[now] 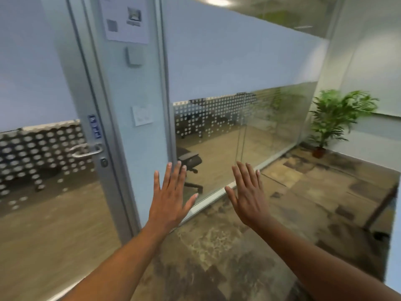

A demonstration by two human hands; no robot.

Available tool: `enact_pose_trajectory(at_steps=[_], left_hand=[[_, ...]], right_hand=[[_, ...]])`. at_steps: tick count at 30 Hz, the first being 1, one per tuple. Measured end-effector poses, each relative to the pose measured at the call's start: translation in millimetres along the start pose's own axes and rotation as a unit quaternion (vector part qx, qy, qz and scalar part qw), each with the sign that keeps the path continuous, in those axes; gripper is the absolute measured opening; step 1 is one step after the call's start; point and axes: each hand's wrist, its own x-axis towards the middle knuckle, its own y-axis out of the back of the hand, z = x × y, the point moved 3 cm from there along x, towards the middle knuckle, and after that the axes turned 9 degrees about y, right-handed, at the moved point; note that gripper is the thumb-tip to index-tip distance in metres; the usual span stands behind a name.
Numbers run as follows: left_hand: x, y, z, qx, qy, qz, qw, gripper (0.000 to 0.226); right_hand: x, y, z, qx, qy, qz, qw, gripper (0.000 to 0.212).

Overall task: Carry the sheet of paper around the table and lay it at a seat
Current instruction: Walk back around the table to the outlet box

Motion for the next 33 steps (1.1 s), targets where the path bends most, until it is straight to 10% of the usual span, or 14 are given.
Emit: enact_pose_trajectory(at_steps=[18,33], left_hand=[[277.9,-255.8,192.5,-0.151,-0.159,-0.024,0.975,0.092],[437.7,-422.0,420.3,-0.311,-0.342,-0.059,0.885,0.095]], right_hand=[[73.4,-60.8,305.9,-0.131,-0.200,-0.025,0.971,0.071],[73.1,-61.7,491.8,-0.251,-0.410,-0.017,0.877,0.073]])
